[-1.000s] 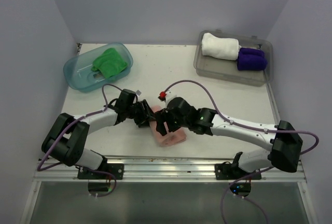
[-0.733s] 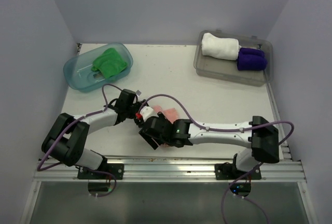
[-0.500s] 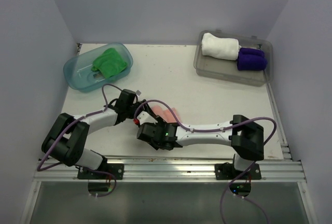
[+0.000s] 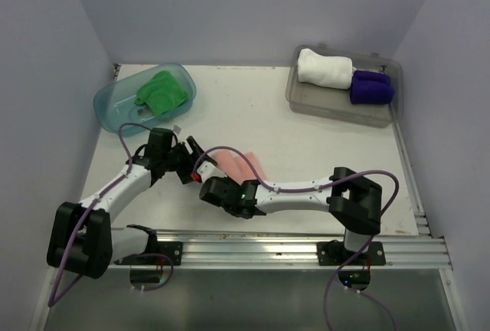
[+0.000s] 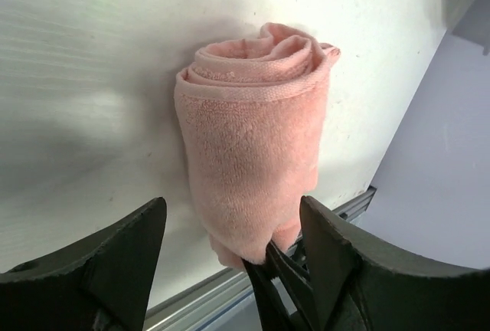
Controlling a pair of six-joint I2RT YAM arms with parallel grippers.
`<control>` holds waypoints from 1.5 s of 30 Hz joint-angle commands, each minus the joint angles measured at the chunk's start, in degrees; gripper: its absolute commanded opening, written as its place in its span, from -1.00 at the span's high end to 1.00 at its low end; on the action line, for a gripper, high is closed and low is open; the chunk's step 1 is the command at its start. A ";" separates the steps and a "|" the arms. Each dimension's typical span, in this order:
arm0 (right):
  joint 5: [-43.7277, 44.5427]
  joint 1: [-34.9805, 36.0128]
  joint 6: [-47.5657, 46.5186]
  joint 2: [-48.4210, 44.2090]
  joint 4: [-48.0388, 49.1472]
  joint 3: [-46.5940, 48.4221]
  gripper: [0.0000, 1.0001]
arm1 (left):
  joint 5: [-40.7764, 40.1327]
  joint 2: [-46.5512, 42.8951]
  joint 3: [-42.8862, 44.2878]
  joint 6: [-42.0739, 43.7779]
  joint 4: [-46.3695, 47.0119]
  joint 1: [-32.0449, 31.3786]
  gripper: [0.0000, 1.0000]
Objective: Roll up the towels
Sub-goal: Roll the towel
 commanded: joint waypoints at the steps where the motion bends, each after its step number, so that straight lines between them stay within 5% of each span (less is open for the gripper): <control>1: -11.12 -1.39 -2.67 -3.10 10.20 -1.06 1.00 | -0.02 -5.59 1.05 4.79 -9.09 3.29 -0.49; 16: -50.41 -17.73 21.23 -12.60 33.58 -18.18 1.00 | 1.28 -13.17 -1.93 5.93 -13.35 5.49 -0.54; 34: -69.77 -27.76 36.01 -6.54 54.68 -29.71 1.00 | 6.22 -3.06 -4.75 1.02 3.88 -0.84 -0.75; 45: -70.22 -28.99 32.77 -6.45 49.34 -28.66 0.96 | 4.11 1.42 -3.70 -1.80 7.41 -4.00 -0.57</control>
